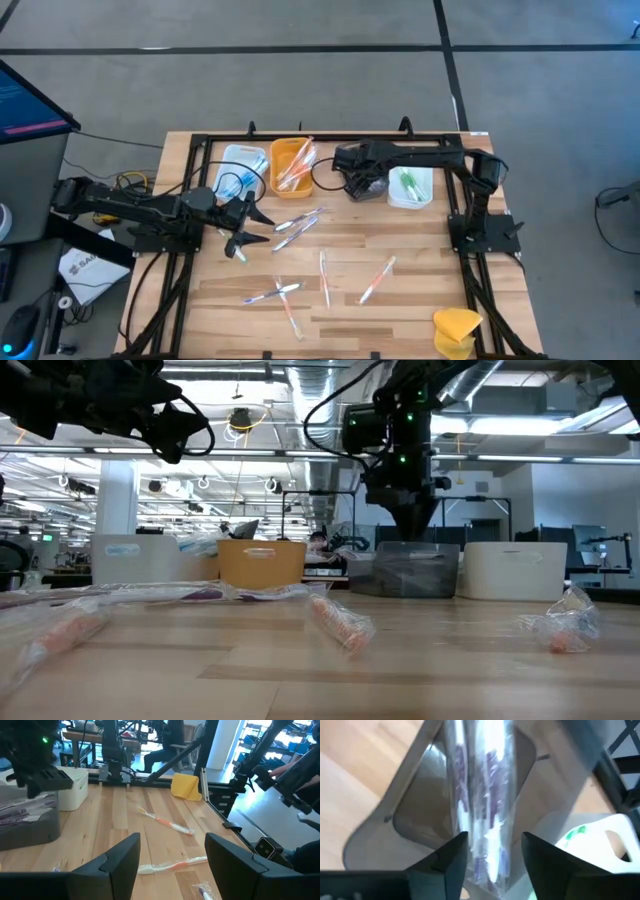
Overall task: Pick & Place Toothbrushes
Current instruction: Put the violet toothbrush into the gray bin
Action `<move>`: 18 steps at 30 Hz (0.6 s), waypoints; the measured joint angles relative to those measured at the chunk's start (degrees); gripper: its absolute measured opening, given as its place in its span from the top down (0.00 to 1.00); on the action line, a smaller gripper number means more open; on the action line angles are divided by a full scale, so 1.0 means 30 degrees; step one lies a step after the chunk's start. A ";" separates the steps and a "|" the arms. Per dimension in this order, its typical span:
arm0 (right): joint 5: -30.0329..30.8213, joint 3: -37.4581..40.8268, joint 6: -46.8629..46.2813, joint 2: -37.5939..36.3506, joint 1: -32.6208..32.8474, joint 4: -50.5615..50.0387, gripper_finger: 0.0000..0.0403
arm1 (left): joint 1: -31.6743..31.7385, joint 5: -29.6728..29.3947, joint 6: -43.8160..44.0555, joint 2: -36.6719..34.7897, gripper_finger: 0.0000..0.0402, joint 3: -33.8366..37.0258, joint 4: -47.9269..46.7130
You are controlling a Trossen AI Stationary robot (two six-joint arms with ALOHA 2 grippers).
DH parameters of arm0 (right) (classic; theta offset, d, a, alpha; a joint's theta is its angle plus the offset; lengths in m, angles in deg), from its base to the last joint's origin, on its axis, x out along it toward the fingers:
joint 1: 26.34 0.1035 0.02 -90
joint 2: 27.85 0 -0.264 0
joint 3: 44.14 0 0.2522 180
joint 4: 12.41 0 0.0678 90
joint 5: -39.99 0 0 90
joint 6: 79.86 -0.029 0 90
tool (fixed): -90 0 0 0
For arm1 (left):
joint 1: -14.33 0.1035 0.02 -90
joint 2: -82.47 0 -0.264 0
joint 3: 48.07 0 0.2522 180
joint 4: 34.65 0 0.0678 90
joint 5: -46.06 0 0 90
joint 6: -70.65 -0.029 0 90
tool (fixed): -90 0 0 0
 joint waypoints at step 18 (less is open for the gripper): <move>-0.6549 -0.3390 0.9237 -0.0015 0.4283 0.5649 0.57 | 0.0000 0.0916 0.0567 -0.0785 0.46 0.0000 0.0066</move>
